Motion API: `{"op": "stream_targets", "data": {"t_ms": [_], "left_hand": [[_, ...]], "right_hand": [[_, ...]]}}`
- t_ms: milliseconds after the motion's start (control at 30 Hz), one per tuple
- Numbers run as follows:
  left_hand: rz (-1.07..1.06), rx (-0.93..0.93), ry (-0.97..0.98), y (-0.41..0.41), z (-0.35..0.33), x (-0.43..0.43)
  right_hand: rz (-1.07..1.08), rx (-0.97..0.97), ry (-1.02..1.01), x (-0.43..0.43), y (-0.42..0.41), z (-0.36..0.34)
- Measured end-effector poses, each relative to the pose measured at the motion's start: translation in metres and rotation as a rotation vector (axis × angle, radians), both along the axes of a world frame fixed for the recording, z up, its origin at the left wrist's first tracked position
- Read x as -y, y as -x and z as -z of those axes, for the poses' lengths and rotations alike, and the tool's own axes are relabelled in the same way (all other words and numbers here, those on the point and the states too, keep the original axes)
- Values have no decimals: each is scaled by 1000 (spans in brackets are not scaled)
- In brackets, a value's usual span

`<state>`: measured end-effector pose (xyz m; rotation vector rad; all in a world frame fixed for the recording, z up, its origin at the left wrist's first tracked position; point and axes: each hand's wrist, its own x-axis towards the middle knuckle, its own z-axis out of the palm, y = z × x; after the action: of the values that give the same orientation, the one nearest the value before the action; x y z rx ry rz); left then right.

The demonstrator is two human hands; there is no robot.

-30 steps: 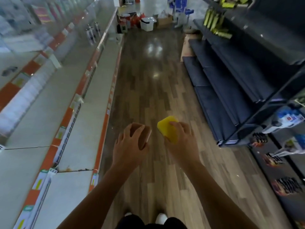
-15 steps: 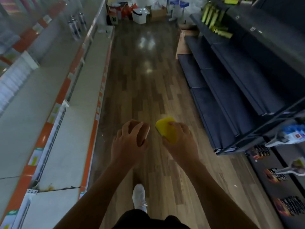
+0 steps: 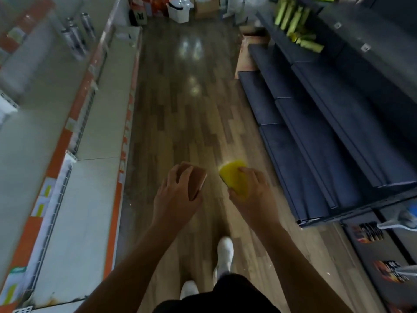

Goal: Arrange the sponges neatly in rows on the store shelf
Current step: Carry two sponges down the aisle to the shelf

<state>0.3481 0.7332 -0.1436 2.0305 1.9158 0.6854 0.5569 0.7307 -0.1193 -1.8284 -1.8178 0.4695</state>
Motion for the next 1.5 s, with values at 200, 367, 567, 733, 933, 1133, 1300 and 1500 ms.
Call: {"op": "stream_targets", "data": {"t_ms": [200, 367, 567, 733, 933, 1133, 1300, 1500], "left_hand": [[-53, -41, -37, -19, 1, -96], [-94, -62, -48, -30, -6, -173], [-117, -19, -60, -40, -11, -240], [-101, -3, -63, -31, -7, -302], [-90, -9, -84, -4, 1, -405], [-35, -3, -66, 34, -5, -518], [-5, 17, -56, 54, -8, -595], [2, 28, -44, 54, -6, -684]], "right_hand": [[-43, 42, -60, -100, -13, 6], [-79, 3, -111, -182, -25, 3], [-125, 12, -96, -263, -33, 5], [-112, 15, -89, -329, -24, 11], [-100, 41, -91, -430, 8, 14], [-70, 67, -65, -538, 44, -4], [-34, 57, -46, -611, 59, -10], [-39, 18, -41, -696, 57, -2]]}}
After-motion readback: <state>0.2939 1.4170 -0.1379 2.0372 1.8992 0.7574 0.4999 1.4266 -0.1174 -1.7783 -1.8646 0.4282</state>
